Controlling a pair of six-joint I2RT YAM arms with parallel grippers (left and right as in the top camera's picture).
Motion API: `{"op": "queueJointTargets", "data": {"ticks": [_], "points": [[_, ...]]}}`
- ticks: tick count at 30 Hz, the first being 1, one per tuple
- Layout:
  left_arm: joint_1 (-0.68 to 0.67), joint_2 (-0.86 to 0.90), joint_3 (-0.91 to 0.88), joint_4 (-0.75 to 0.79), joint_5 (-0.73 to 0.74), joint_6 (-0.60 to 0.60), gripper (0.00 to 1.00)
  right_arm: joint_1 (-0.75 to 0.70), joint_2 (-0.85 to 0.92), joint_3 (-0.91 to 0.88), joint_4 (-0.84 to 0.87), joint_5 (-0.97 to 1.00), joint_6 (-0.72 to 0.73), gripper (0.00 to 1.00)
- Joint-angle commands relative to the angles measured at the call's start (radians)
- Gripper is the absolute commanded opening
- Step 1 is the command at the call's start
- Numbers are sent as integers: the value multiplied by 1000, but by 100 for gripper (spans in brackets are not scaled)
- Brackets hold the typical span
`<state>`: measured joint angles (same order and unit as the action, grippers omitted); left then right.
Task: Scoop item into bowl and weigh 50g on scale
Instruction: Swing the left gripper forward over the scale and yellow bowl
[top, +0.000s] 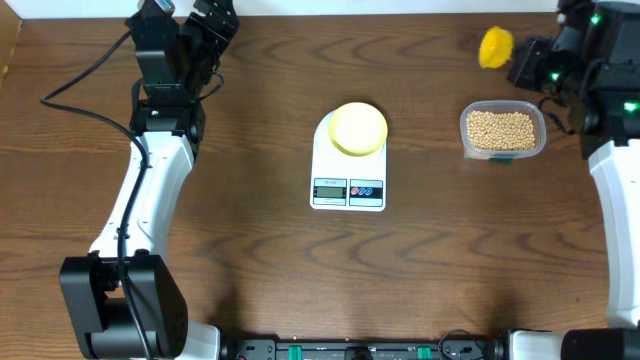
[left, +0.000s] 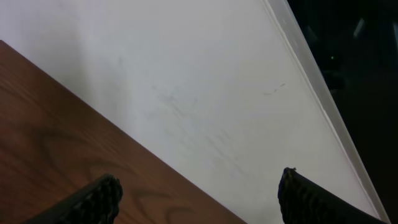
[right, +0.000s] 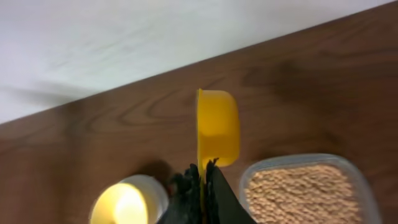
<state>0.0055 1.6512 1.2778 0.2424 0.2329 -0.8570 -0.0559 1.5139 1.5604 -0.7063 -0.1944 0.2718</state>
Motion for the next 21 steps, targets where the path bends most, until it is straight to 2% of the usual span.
{"op": "queueJointTargets", "data": {"ticks": [1,6,9,10,15,18,21], "points": [[3,0,9,-18,-10,3,82,-3,-3,67,-70,175,-43,1],[3,0,9,-39,17,30,82,-3,-3,108,-195,360,-72,1],[2,0,9,-31,159,213,82,-3,-3,111,-216,403,-71,1],[2,0,9,-31,265,318,82,-3,-3,110,-210,393,-71,1],[-3,0,9,-32,395,409,82,-3,-3,111,-209,391,-71,1],[-21,0,10,-42,414,443,83,-3,-3,110,-210,390,-71,1],[-58,0,10,-81,414,526,82,-3,-3,110,-211,390,-71,1]]}}
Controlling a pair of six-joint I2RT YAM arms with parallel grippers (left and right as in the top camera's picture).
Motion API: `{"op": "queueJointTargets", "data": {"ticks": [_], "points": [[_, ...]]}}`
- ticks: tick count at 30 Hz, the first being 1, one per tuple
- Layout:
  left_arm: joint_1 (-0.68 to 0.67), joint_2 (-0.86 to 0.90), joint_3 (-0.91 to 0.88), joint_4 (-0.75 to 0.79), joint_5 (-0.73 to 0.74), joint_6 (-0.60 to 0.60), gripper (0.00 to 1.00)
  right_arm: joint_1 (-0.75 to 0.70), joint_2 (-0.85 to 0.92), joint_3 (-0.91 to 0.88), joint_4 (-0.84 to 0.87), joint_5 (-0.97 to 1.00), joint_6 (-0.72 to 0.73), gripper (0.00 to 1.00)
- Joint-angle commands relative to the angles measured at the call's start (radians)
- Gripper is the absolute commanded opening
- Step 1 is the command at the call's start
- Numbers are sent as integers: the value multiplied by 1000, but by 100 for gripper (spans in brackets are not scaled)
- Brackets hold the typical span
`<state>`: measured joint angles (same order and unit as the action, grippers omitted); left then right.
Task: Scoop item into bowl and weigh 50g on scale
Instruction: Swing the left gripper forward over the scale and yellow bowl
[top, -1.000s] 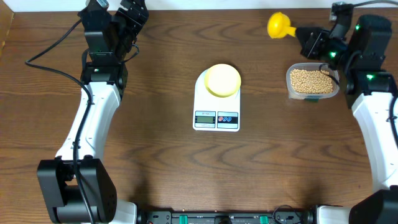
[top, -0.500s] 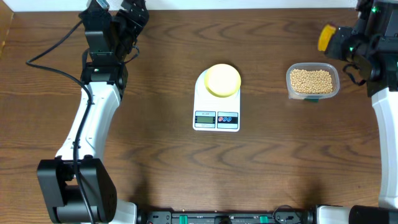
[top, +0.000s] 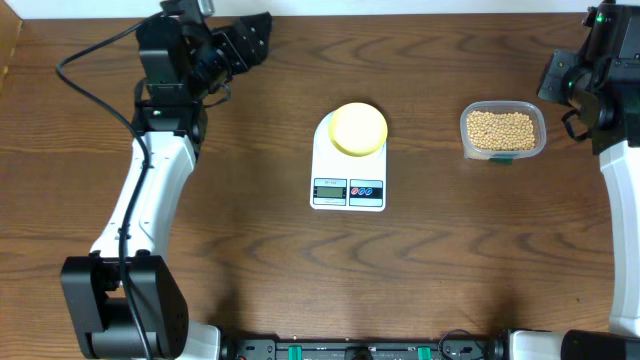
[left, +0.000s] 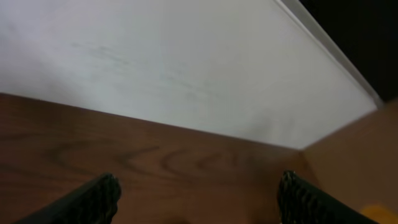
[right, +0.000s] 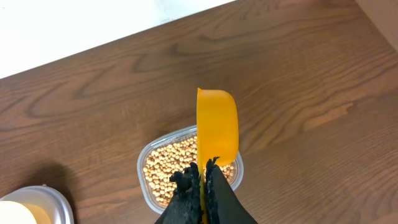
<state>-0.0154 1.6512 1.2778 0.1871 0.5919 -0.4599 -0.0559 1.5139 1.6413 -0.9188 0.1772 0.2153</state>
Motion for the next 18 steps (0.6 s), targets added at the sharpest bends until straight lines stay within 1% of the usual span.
{"op": "queueJointTargets", "data": {"ticks": [1,5,8,9,10,12,18], "points": [[-55,0,10,-49,55,169,82,-3,-3,29,2,19,-15,1],[-134,0,40,-200,22,370,83,-3,-3,29,2,19,-15,1],[-207,0,100,-380,-131,525,82,-3,-3,29,2,16,-15,1],[-246,0,134,-467,-236,597,82,-3,-3,29,2,6,-15,1],[-270,0,153,-512,-304,628,82,-3,-3,29,2,2,-15,1],[-324,0,185,-585,-421,670,82,-3,-3,29,2,-4,-15,1],[-416,-3,192,-689,-454,675,82,-3,-3,29,-4,-4,-15,1]]}}
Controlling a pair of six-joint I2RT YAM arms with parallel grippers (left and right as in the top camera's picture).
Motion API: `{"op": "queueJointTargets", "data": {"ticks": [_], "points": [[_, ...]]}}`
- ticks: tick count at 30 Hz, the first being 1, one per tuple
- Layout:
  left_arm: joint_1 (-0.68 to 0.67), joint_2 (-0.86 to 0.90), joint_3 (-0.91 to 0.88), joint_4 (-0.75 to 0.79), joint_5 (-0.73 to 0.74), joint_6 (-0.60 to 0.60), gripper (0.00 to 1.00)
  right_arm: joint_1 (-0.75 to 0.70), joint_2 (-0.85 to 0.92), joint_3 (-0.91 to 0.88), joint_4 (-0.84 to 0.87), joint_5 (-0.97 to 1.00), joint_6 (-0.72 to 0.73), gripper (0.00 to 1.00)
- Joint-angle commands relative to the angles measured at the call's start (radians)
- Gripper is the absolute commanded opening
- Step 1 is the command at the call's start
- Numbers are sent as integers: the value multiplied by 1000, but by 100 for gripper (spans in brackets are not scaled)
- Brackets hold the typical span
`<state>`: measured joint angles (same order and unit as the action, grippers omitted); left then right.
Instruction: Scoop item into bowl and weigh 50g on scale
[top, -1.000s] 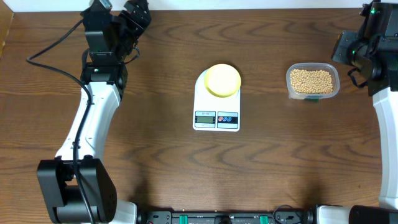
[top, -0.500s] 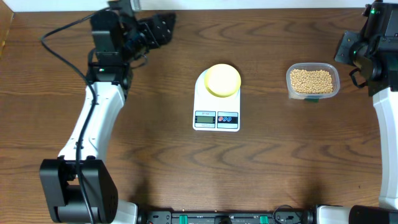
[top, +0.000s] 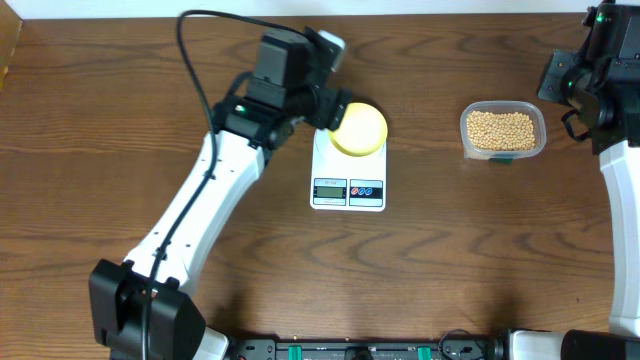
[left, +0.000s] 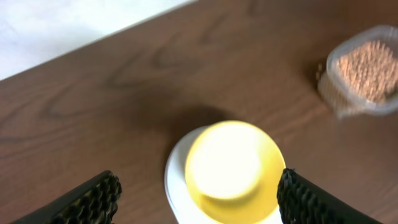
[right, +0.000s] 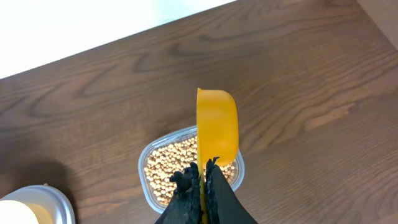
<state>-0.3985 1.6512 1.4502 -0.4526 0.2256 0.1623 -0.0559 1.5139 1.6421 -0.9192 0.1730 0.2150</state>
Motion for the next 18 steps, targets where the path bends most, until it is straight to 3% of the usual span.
{"op": "queueJointTargets", "data": {"ticks": [1,7,18], "points": [[-44,-3,19,-70,-100,50,82,-3,-3,29,-6,0,-15,1],[-132,-36,19,-183,-233,1,82,-3,-3,29,-13,0,-15,1],[-216,-56,19,-330,-239,-250,82,-2,-3,28,-17,-8,-14,1]]}}
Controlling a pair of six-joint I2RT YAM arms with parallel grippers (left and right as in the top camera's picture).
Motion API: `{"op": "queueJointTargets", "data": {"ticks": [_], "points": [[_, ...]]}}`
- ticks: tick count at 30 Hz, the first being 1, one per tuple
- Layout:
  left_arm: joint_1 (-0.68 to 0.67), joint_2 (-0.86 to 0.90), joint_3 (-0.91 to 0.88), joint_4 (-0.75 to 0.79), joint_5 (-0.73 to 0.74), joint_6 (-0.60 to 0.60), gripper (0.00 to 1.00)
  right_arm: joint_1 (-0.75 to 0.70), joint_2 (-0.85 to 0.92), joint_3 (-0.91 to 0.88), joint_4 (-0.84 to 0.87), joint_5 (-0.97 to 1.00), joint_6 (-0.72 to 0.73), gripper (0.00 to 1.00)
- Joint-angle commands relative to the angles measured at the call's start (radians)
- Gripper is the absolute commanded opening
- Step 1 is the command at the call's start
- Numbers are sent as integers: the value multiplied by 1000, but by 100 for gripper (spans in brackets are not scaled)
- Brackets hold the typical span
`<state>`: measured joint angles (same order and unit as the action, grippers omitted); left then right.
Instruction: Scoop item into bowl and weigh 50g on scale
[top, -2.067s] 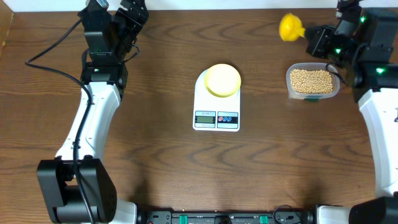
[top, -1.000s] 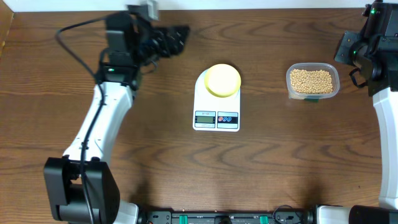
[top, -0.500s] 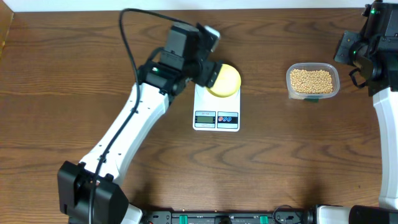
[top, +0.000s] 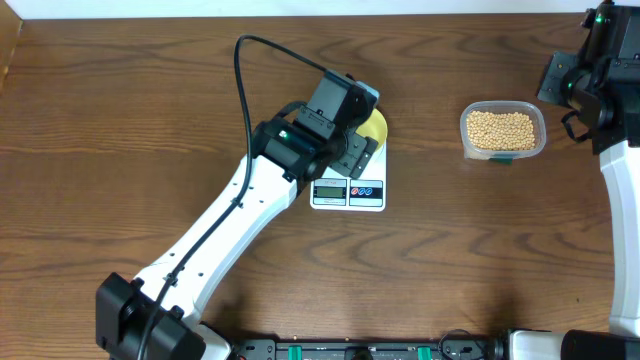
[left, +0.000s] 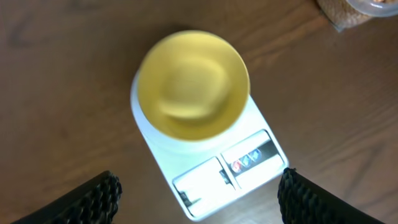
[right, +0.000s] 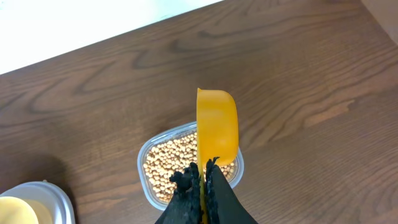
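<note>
A yellow bowl (left: 191, 84) sits on the white scale (left: 214, 168), mid-table; overhead the left arm covers most of the bowl (top: 376, 124). My left gripper (left: 198, 198) hangs open above the scale, nothing between its fingers. The clear tub of soybeans (top: 502, 131) stands at the right. My right gripper (right: 203, 182) is shut on the handle of a yellow scoop (right: 217, 126), held on edge above the tub (right: 168, 168). The scoop looks empty.
The scale's display and buttons (top: 347, 190) face the table's near edge. A white wall (right: 74, 25) runs along the far edge. The right arm (top: 600, 90) stands at the far right corner.
My left gripper has moved from beside the bowl's far left to right over the bowl and scale, looking straight down. The right gripper and scoop have barely shifted.
My left gripper began open at the far left corner, facing the wall, then turned toward the table and reached the bowl. My right gripper held the scoop left of the tub, then above the tub, where it stays.
</note>
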<state>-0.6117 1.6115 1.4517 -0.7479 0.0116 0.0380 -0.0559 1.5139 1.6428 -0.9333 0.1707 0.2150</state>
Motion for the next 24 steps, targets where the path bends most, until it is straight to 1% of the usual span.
{"op": "queueJointTargets", "data": {"ticks": [1,3,5,14,17,24], "points": [[-2,-16,18,-45,-25,-142,83,-2,-3,27,-3,-5,-14,1],[-2,-16,15,-69,-32,-185,83,-2,-3,27,-2,-5,-15,1],[-2,-15,10,-77,-32,-193,83,-2,-3,27,-2,-5,-15,1],[-3,49,0,-115,-32,-186,83,-2,-3,26,-1,-5,-14,1],[-3,69,0,-106,-31,-163,83,-2,-2,25,1,-5,-14,1],[-3,114,-2,-92,-31,-163,83,-2,5,25,-2,-5,-14,1]]}}
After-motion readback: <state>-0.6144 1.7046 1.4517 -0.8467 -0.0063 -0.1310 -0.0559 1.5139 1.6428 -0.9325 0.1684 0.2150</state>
